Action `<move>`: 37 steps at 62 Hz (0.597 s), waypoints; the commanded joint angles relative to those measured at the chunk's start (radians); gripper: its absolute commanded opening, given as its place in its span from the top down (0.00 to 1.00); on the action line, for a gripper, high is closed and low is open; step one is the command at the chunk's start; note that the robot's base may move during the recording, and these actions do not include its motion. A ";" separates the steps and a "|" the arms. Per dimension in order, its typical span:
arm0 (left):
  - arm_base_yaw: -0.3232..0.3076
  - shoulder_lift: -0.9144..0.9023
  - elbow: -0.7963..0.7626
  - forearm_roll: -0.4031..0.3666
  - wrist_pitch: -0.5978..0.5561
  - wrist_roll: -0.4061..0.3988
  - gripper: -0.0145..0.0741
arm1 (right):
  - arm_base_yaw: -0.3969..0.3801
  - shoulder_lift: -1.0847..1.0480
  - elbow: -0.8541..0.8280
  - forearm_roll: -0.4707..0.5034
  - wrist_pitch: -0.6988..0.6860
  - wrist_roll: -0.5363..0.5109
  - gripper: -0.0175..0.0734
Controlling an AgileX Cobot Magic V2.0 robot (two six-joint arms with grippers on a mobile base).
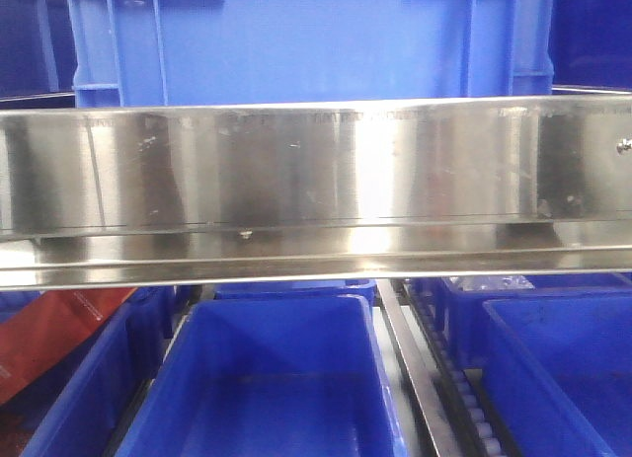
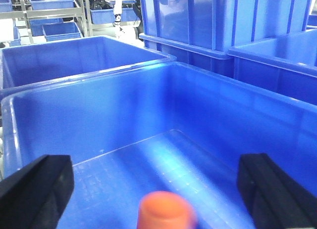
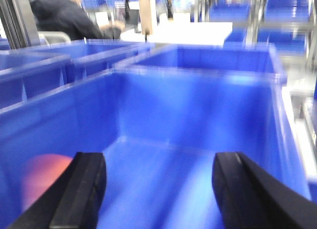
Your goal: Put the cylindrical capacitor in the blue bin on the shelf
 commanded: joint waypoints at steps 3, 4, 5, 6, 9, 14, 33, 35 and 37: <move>-0.005 -0.041 -0.009 0.002 -0.019 0.001 0.38 | 0.000 -0.049 -0.006 0.007 -0.006 -0.009 0.47; -0.005 -0.045 -0.009 0.002 -0.019 0.001 0.41 | 0.000 -0.057 -0.006 0.007 -0.003 -0.009 0.48; -0.005 -0.052 -0.009 0.002 -0.019 0.001 0.44 | 0.000 -0.062 -0.006 0.007 0.002 -0.009 0.50; -0.005 -0.056 -0.009 0.002 -0.016 0.001 0.50 | 0.000 -0.070 -0.006 0.007 0.007 -0.009 0.54; -0.005 -0.074 -0.009 0.002 -0.003 0.001 0.67 | 0.000 -0.087 -0.006 0.007 0.019 -0.009 0.65; -0.005 -0.100 -0.009 0.002 0.033 0.001 0.92 | 0.000 -0.118 -0.006 0.007 0.041 -0.009 0.84; -0.007 -0.245 0.098 -0.109 0.040 0.001 0.96 | 0.000 -0.275 0.072 0.010 0.089 -0.009 0.99; -0.008 -0.272 0.136 -0.109 0.028 0.001 0.96 | 0.000 -0.303 0.098 0.010 0.089 -0.009 0.99; -0.008 -0.303 0.171 -0.109 0.013 0.001 0.96 | 0.000 -0.332 0.133 0.010 0.084 -0.009 0.99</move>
